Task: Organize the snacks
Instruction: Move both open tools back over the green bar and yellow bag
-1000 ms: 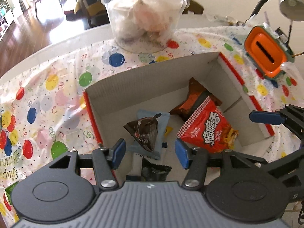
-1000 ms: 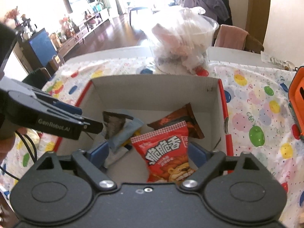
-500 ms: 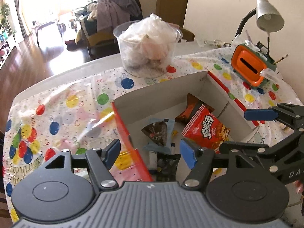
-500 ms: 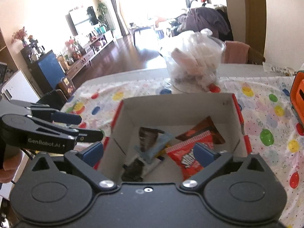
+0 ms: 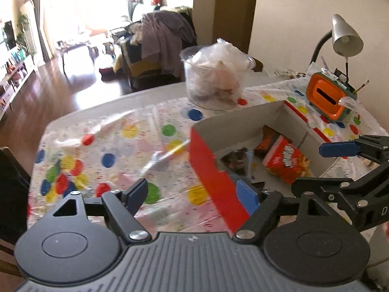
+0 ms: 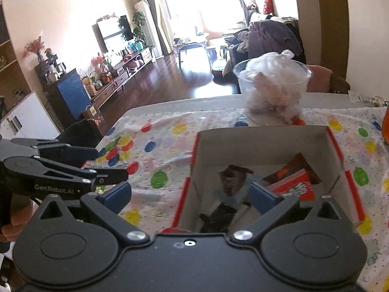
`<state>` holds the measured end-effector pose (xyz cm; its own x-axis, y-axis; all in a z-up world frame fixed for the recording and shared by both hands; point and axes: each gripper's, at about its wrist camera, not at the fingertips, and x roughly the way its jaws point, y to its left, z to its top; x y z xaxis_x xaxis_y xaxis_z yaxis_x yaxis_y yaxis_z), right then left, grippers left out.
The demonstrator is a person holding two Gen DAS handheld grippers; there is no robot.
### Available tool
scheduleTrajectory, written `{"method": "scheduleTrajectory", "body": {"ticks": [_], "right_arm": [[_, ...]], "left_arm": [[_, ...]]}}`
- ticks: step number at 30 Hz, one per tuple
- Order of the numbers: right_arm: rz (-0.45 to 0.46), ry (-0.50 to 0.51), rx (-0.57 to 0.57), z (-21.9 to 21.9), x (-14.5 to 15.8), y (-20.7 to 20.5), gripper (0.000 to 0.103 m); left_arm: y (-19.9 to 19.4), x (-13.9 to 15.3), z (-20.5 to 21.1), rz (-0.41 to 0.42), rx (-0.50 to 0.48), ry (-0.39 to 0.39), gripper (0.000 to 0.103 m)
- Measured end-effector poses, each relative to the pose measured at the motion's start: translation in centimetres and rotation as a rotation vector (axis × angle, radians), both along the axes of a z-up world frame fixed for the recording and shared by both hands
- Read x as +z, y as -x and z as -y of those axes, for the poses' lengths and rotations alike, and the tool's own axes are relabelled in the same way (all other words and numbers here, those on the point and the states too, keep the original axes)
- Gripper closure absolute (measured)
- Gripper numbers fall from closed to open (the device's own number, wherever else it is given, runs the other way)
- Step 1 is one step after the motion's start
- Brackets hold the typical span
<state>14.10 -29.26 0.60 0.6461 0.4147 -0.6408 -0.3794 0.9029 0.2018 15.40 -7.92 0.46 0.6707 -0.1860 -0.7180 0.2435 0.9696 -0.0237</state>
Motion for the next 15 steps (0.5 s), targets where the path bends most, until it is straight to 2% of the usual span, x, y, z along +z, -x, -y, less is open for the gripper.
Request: {"method": "scheduleTrajectory", "body": {"ticks": [3,15], "right_arm": [[0.005,0.018,0.004,-1.7,-0.3,0.4,0.0],[-0.015,0.048,0.076,-8.8,-2.2,0.8,0.0]], "left_arm": [[0.7,-0.2,-1.9,0.014,0.006,-0.005,0.021],[1.1,-1.9,-10.8,-0.028,0.032,-0.009,0.021]]}}
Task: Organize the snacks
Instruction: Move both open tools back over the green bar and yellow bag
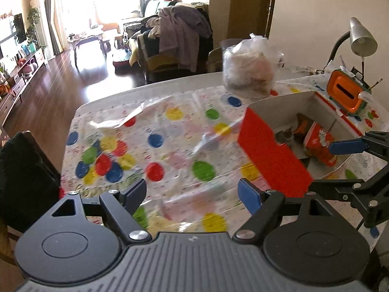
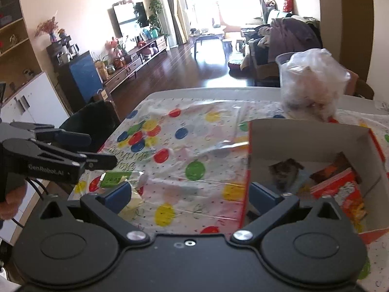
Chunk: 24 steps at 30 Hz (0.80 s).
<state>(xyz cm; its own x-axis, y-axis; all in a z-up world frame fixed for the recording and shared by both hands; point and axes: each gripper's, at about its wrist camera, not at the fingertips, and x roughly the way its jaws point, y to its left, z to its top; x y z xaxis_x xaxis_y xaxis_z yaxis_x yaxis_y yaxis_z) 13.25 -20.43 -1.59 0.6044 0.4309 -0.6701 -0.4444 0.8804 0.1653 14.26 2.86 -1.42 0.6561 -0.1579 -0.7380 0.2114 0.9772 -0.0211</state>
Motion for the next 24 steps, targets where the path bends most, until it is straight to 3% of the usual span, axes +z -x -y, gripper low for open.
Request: {"method": "scheduleTrajectory", "body": {"ticks": [16,24], "right_arm": [[-0.066,0.119,0.222,-9.0,-4.1,-1.2,0.0],[-0.115,0.193,0.351,-12.9,-7.0,-2.8,0.001]], "left_arm": [[-2.4,-4.9,-8.7,-0.123,0.009,-0.024,0.021],[-4.0,-7.8,-10.3,-0.211,-0.068,-0.056,0.021]]}}
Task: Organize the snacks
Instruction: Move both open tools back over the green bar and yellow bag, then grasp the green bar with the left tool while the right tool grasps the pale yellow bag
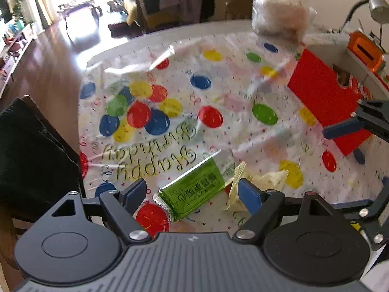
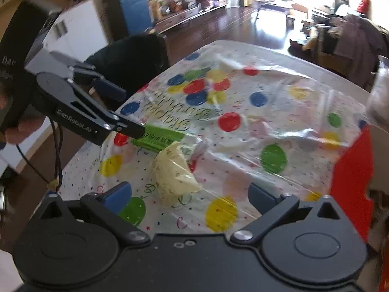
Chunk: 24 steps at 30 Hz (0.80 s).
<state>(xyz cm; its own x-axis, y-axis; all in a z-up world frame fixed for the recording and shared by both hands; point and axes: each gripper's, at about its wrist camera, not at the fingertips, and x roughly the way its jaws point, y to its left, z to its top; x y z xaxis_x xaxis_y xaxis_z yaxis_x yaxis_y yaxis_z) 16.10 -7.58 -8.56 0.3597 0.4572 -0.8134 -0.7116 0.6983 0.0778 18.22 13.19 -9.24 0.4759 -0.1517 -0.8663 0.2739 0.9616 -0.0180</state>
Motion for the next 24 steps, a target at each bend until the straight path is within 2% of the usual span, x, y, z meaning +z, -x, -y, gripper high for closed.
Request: {"method": "scheduleTrajectory", "body": {"ticks": [4,11,15,17,24], "right_arm": [[-0.006,0.048,0.07,-2.1,-1.7,-0.9,0.004],[-0.001,0.116,0.181,-4.8,-4.0,-1.7,0.015],[0.022,0.146,0.227,-6.0,-5.0,-1.8,0.018],[0.037,0.16,0.244,-6.4,-5.2,-1.8,0.023],[0.056,0.158,0.278,-6.5,-5.5,-1.8,0.033]], "left_arm": [[-0.7,-1.4,0.2,-0.041,-0.062,-0.034,0.021],[-1.6,-2.9,0.4,-0.081,-0.147,-0.073,0.021],[-2.0,-3.2,0.4,-0.073,-0.179,-0.102,0.021],[-2.1,-3.3,0.5,-0.079,-0.205,-0.11,0.021],[-2.3,-3.8,1.7,-0.066,-0.303,-0.159,0.021]]}}
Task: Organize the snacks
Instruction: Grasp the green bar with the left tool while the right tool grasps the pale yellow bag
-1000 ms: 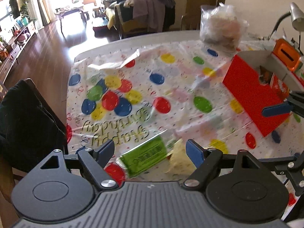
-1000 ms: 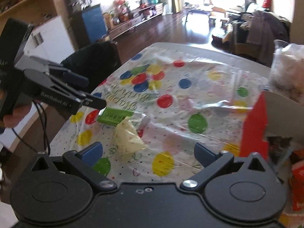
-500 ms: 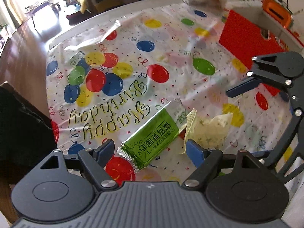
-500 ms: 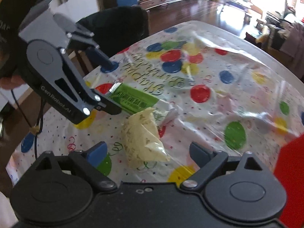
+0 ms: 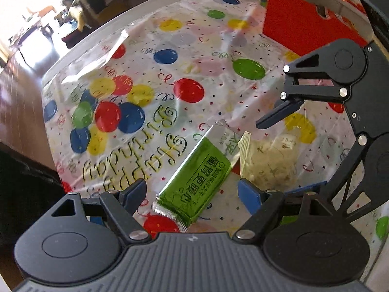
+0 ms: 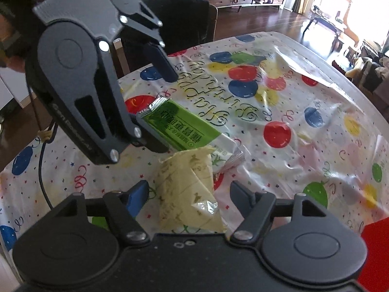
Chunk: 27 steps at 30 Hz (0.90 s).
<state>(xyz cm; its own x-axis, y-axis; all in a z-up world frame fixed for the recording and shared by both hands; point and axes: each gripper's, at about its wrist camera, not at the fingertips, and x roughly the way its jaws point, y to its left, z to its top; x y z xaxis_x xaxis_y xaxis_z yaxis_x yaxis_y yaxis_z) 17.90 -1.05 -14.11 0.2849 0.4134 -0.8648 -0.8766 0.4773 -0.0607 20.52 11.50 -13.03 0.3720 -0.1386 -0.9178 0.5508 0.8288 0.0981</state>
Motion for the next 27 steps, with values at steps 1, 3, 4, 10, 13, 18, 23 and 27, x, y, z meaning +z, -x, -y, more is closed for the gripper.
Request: {"method": "scheduleTrajectory", "body": {"ticks": [1,3,4,10,13,18,23,27], "right_arm": [[0.004,0.001,0.005,-0.1,0.0,0.1,0.034],[0.0,0.004,0.013,-0.2,-0.1,0.1,0.044],[-0.003,0.007,0.012,-0.2,-0.1,0.0,0.046],[-0.018,-0.02,-0.026,0.9,-0.1,-0.3,0.056],[-0.024,-0.024,-0.045,1.7,0.0,-0.4,0.059],[-0.082,-0.064,-0.13,3.6,0.4,-0.9,0.06],[-0.148,-0.114,-0.22,5.6,0.8,-1.5,0.06],[-0.162,-0.132,-0.268,6.5,1.0,-1.4,0.06]], "left_arm": [[-0.1,-0.1,0.2,-0.001,-0.016,-0.005,0.021],[-0.4,-0.3,0.5,-0.003,-0.04,-0.019,0.021],[-0.6,-0.4,0.7,-0.006,-0.052,-0.025,0.021],[-1.5,-0.8,1.0,-0.023,-0.064,-0.003,0.021],[-1.9,-1.0,1.0,-0.029,-0.059,0.003,0.021],[-2.0,-1.7,1.6,-0.041,-0.077,0.001,0.021],[-2.0,-2.3,1.9,-0.056,-0.084,-0.002,0.023],[-2.2,-2.7,2.0,-0.067,-0.065,-0.002,0.038]]}}
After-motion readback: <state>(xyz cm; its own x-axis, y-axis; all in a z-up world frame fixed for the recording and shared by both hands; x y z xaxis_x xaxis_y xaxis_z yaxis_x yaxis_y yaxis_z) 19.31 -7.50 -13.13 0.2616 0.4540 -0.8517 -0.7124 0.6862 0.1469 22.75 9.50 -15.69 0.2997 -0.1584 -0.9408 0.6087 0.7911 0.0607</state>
